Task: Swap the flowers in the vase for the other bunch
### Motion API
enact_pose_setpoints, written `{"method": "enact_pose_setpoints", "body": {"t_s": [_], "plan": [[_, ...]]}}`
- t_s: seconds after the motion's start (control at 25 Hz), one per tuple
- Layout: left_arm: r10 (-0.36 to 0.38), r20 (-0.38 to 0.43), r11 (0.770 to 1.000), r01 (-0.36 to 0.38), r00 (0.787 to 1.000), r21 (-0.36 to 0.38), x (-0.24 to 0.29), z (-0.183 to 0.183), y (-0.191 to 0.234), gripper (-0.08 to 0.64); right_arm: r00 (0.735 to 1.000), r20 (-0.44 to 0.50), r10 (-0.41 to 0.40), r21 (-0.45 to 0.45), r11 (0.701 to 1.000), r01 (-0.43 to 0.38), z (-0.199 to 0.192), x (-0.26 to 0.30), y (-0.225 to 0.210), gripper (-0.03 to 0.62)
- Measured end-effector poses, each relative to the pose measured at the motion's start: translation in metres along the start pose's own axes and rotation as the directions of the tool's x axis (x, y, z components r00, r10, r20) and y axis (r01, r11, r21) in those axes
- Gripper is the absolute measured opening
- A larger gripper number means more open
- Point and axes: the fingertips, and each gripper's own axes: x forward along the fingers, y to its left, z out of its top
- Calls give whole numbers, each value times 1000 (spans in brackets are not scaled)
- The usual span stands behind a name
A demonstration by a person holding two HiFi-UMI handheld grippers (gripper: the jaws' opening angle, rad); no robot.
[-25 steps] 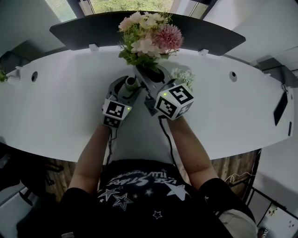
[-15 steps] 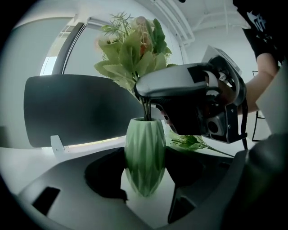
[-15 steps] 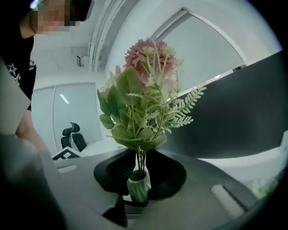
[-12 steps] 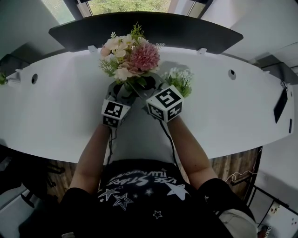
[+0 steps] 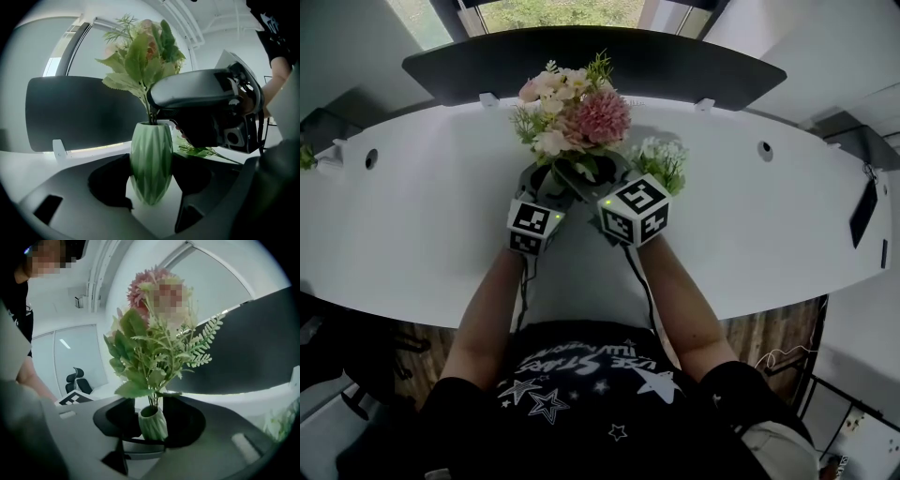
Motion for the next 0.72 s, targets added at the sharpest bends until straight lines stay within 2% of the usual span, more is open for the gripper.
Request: {"method": "enact_pose_setpoints", "body": {"t_s": [0.08, 0.16, 0.48, 0.72], "plan": [[1, -1, 1000, -1, 1000, 4, 0, 0, 0, 278, 1000, -10, 11, 23, 1000, -11, -4, -1, 2, 188], [2, -3, 1000, -2, 1000, 7, 1, 0, -2, 278, 1000, -7, 7, 41, 999, -7, -7, -5, 1, 201], [9, -12, 1000, -9, 1000, 21, 2, 0, -5, 278, 999, 17, -30, 78, 997, 29, -10, -27, -2, 202], [-10, -68, 995, 16, 998, 97, 1, -13, -4, 279, 998, 17, -68, 78, 995, 66, -11, -36, 0, 202]]}}
